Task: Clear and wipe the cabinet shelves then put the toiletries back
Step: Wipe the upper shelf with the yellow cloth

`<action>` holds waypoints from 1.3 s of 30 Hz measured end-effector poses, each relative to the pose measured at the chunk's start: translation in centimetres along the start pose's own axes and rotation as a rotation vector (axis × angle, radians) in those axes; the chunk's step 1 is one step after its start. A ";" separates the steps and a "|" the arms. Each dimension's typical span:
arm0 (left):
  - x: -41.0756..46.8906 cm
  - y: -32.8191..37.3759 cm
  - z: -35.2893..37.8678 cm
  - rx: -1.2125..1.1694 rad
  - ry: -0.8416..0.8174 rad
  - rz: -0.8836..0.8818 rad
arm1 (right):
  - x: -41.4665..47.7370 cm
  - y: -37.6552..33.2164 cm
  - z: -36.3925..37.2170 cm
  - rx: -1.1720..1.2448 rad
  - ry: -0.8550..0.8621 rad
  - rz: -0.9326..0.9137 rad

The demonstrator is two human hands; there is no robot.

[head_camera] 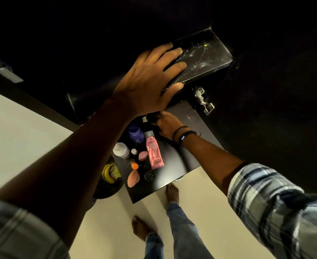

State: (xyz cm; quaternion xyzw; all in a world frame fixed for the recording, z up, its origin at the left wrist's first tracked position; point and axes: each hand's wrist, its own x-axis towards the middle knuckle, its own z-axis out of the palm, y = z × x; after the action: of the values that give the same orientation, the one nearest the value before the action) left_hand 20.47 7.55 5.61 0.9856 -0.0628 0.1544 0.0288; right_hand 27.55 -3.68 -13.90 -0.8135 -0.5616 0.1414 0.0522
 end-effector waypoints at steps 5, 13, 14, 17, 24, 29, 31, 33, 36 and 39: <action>0.0 -0.1 0.1 -0.001 -0.005 -0.004 | -1.1 -1.0 -1.2 -0.048 0.012 0.024; 0.1 0.1 0.2 -0.012 0.036 -0.002 | -7.1 -1.8 1.6 0.056 0.113 0.155; 0.0 0.1 0.2 -0.008 0.039 -0.005 | -7.0 -1.9 1.4 0.072 0.125 0.159; 0.1 0.1 0.1 -0.005 0.037 -0.005 | -4.6 -2.1 0.9 0.140 0.110 0.167; 0.1 0.1 0.3 -0.019 0.045 -0.006 | 0.3 0.0 0.2 -0.004 0.143 0.305; 0.1 0.1 0.5 -0.011 0.091 0.001 | -2.6 5.7 -1.0 -0.079 0.223 0.610; 0.1 0.0 0.5 -0.011 0.104 0.000 | -2.8 4.7 -1.0 -0.095 0.195 0.526; 0.0 0.0 0.5 -0.014 0.118 0.003 | -4.0 2.3 -0.5 -0.103 0.115 0.396; -0.1 0.2 0.4 -0.032 0.124 -0.001 | -8.6 -0.7 0.6 -0.034 -0.027 0.342; -0.1 0.2 0.2 -0.027 0.121 -0.003 | -11.3 0.6 0.6 -0.052 -0.011 0.462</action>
State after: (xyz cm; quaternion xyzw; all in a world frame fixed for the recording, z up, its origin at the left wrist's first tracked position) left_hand 20.42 7.33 5.39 0.9740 -0.0615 0.2130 0.0460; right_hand 24.21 -14.45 -12.65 -0.9208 -0.3641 0.1397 -0.0057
